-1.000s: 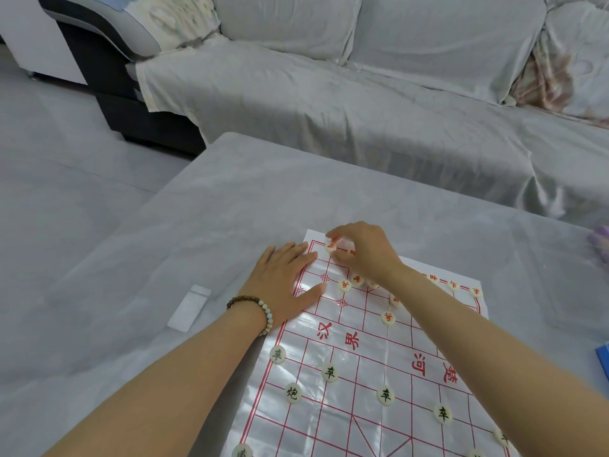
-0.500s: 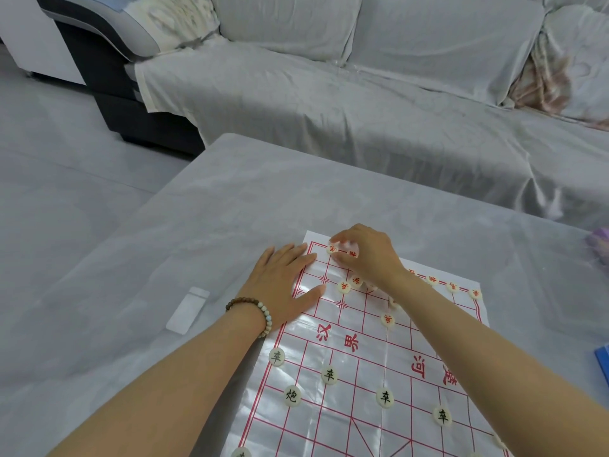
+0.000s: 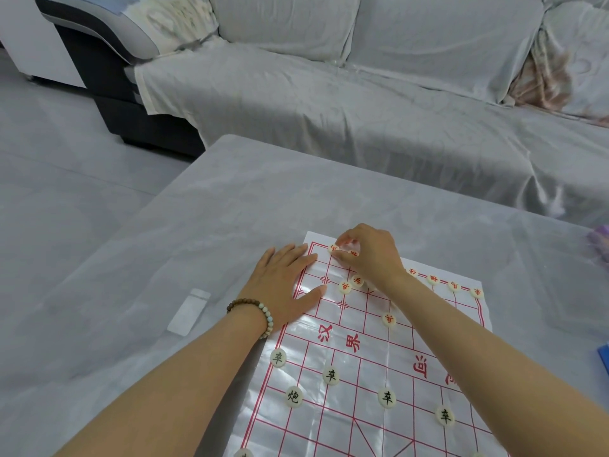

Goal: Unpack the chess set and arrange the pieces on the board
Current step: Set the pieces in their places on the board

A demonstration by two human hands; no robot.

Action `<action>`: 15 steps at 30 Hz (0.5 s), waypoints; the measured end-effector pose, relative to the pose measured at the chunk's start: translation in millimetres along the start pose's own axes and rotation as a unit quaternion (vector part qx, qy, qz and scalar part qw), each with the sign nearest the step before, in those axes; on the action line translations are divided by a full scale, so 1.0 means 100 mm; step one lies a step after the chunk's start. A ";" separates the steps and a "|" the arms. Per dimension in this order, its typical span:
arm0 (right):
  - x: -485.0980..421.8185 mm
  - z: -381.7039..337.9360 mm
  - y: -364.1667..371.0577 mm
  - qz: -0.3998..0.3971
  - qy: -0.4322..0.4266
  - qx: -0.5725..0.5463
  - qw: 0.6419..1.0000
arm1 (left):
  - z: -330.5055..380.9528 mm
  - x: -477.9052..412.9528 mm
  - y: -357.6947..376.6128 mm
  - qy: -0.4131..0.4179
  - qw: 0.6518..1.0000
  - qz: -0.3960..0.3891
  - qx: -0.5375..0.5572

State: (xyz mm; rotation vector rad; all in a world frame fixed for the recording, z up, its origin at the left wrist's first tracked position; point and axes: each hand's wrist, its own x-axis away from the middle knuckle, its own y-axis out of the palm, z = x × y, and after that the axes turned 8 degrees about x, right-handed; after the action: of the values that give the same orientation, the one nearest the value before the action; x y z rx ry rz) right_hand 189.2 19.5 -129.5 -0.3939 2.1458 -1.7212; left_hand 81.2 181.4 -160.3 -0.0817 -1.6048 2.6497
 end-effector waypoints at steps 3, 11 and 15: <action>0.00 0.00 0.00 0.000 0.005 -0.006 1.000 | 0.00 -0.01 0.00 0.001 1.000 0.000 -0.004; 0.23 0.15 -0.24 0.036 0.014 -0.086 0.996 | -0.02 -0.01 0.01 0.001 1.000 -0.001 0.004; 0.52 0.43 -0.44 -0.009 0.019 -0.100 0.995 | -0.02 -0.02 0.02 -0.001 1.000 -0.007 -0.008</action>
State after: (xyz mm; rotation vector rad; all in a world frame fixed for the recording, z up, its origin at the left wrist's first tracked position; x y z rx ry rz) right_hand 161.7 -50.5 -99.9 -0.4390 2.3585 -1.5388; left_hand 83.1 182.4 -162.7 -0.0670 -1.6219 2.6267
